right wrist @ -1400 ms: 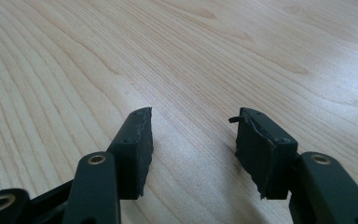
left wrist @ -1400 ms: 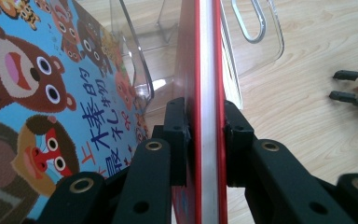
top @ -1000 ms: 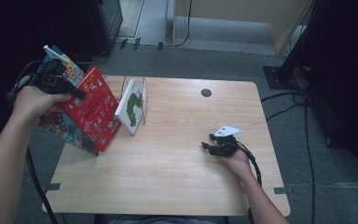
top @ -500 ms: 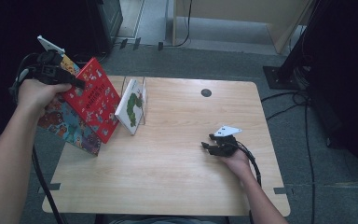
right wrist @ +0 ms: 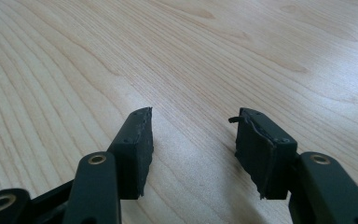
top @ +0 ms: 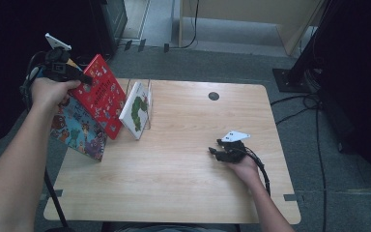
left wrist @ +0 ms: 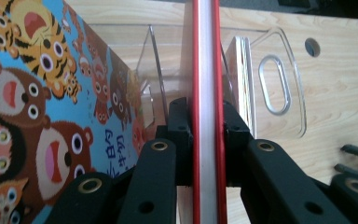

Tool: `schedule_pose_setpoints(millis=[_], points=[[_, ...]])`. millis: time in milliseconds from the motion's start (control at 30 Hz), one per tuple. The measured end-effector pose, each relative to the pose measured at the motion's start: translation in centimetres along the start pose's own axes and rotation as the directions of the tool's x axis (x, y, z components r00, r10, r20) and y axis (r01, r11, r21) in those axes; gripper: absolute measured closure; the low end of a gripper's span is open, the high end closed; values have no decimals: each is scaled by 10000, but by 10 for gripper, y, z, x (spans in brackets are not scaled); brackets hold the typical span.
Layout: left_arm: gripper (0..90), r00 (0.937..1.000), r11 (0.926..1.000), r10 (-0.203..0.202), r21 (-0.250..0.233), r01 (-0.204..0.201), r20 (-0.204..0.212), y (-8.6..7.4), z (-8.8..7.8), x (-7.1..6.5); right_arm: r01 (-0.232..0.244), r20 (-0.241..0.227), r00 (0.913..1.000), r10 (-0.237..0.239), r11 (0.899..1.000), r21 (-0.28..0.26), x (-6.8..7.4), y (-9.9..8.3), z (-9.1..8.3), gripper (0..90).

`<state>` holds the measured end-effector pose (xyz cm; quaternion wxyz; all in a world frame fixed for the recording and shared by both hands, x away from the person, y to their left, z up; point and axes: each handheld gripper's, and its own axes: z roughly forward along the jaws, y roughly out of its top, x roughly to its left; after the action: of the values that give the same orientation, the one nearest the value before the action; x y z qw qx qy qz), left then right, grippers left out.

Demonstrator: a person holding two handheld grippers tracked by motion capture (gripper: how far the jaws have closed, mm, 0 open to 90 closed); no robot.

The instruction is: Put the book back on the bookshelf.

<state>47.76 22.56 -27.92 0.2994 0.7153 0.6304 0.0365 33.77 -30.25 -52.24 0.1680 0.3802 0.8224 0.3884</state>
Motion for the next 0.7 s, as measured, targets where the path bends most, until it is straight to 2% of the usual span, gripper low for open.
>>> schedule_pose_setpoints(millis=[133,300,400,700], points=[[797,9998,9997,-196,-172,198,82,2,5,1,4,72,10000,-3,10000,-20,2,-1,-1,461],[795,10000,9999,-82,-142,82,-35,2,13,-2,28,96,9999,-28,10000,-31,4,-2,-2,460],[792,9999,9993,-151,-343,150,-41,2,14,-4,12,113,9999,-12,10000,-12,4,-3,-3,461],[782,9999,10000,1,-37,-2,-138,2,14,-4,-95,67,9999,95,10000,10,4,-3,-3,458]])
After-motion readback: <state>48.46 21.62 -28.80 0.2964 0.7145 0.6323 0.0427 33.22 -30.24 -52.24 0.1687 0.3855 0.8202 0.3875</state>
